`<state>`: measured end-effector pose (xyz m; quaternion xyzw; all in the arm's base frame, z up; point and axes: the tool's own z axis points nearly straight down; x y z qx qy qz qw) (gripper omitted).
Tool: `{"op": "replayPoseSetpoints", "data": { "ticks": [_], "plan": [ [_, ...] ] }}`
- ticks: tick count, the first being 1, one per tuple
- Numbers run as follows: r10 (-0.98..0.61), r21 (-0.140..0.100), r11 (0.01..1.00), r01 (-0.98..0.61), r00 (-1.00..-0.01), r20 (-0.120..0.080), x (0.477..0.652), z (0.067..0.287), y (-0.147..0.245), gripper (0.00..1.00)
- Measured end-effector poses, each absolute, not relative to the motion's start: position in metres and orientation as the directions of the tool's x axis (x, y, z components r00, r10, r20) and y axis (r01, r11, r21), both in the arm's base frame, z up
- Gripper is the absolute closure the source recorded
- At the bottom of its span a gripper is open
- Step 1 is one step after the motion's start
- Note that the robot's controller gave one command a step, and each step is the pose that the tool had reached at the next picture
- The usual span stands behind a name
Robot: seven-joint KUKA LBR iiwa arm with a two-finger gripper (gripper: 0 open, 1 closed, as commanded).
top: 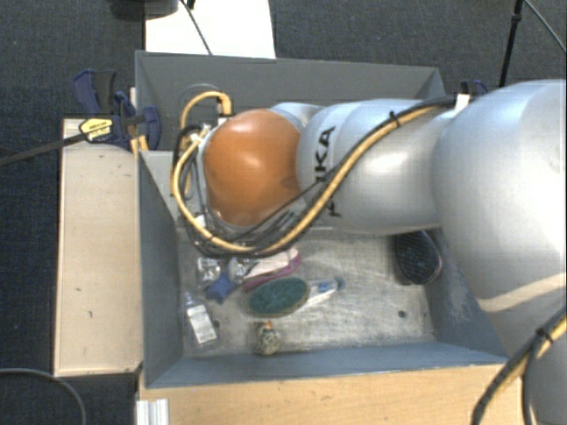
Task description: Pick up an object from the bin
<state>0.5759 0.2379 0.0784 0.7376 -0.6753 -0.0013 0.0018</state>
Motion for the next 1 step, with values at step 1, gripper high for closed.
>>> {"op": "replayPoseSetpoints", "data": {
  "ticks": [1],
  "plan": [
    [-0.996, -0.010, -0.089, -0.996, 0.090, -0.005, 0.5621, 0.2528, 0.2395, 1.00]
  ]
}}
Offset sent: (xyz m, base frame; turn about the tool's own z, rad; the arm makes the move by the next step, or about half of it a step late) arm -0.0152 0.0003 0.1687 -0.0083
